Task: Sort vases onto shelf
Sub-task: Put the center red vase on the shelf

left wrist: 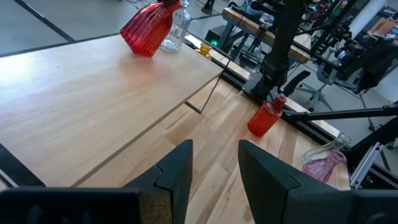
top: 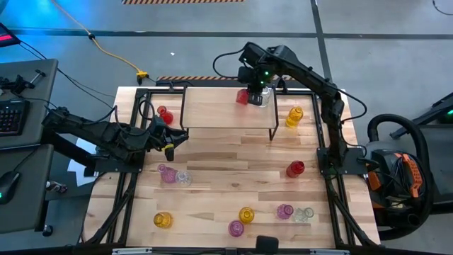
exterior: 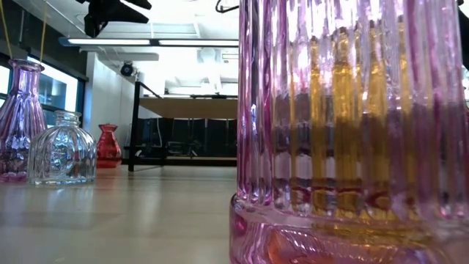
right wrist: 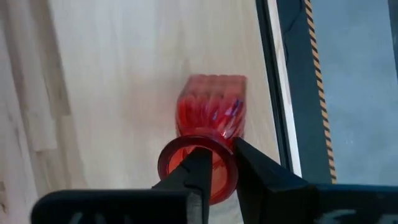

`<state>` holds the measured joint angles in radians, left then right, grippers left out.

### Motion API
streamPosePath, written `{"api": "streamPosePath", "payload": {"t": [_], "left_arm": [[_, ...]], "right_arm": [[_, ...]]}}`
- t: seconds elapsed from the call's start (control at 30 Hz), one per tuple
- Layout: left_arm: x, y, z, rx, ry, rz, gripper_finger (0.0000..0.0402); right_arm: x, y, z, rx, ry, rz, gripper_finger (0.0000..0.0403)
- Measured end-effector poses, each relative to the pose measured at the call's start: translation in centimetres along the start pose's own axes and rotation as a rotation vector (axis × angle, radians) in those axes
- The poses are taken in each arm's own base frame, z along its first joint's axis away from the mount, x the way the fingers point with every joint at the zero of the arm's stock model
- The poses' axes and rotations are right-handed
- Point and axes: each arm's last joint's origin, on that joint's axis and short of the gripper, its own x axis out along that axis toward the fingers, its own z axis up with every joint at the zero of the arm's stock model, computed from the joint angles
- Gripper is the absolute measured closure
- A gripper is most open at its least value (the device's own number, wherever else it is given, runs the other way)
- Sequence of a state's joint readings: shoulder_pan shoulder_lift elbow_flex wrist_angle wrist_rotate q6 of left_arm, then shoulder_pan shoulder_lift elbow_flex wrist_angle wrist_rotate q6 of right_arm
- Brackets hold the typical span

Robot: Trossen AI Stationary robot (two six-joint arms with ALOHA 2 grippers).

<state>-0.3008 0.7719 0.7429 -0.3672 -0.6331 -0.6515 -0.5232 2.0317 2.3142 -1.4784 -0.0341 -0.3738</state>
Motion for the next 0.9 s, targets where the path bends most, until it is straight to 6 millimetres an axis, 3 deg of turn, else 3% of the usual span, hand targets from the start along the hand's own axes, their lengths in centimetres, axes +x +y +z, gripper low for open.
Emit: {"api": "streamPosePath", "payload": {"t": [0.23, 0.9], "left_arm": [[0.0, 0.01, 0.0, 0.0, -0.001, 0.002, 0.0282], [0.0, 0.0, -0.01, 0.001, 0.003, -0.002, 0.0282]], "right_arm": [[0.12, 0.02, -0.04, -0.021, 0.01, 0.002, 0.0315], [0.05, -0.17, 0.41, 0.006, -0.038, -0.023, 0.0316]]}}
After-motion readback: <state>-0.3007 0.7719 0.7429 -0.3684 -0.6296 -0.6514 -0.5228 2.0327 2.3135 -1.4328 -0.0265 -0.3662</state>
